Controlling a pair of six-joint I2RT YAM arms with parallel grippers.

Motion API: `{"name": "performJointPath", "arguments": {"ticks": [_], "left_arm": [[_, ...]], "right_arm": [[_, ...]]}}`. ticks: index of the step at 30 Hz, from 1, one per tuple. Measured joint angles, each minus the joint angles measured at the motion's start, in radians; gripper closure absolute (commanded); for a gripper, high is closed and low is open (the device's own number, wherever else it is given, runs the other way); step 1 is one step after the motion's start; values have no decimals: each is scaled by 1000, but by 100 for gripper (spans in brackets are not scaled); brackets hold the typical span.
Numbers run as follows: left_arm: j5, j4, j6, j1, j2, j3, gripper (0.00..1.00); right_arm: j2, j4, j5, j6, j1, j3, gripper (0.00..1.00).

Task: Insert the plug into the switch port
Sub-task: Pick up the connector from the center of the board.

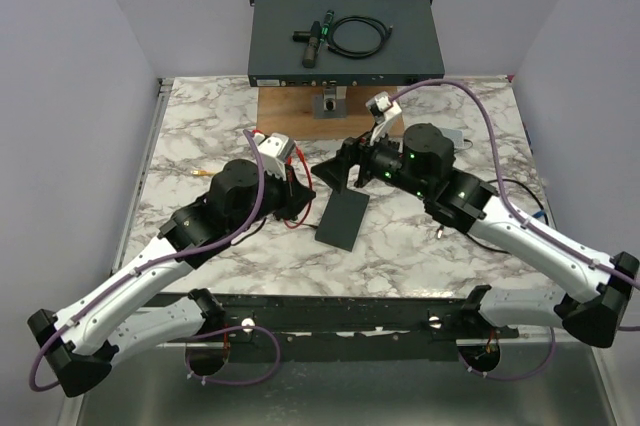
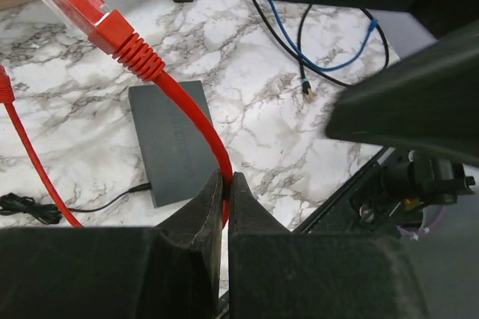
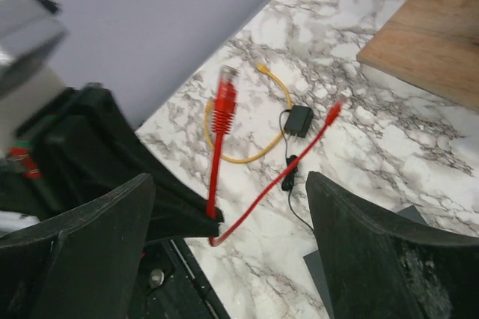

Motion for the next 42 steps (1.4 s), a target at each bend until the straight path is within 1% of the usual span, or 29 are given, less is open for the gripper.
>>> {"name": "performJointPath", "arguments": {"ticks": [5, 9, 22, 33, 39, 42], "left_arm": [[-117, -37, -5, -45, 18, 52, 100], [-161, -59, -8, -62, 28, 60, 100], [-190, -72, -17, -71, 34, 60, 100], [-193, -72, -18, -71, 34, 59, 100], [-193, -75, -19, -71, 30, 47, 100], [-193, -76, -21, -71, 28, 41, 100]], "right_arm": [[84, 0, 37, -11, 0, 3, 18], [113, 5, 37, -16, 0, 3, 18], [152, 62, 26, -15, 10, 49, 22], [245, 75, 33, -28, 53, 89, 35], [264, 76, 103, -58, 84, 106, 38], [269, 82, 140, -79, 100, 106, 45]]}}
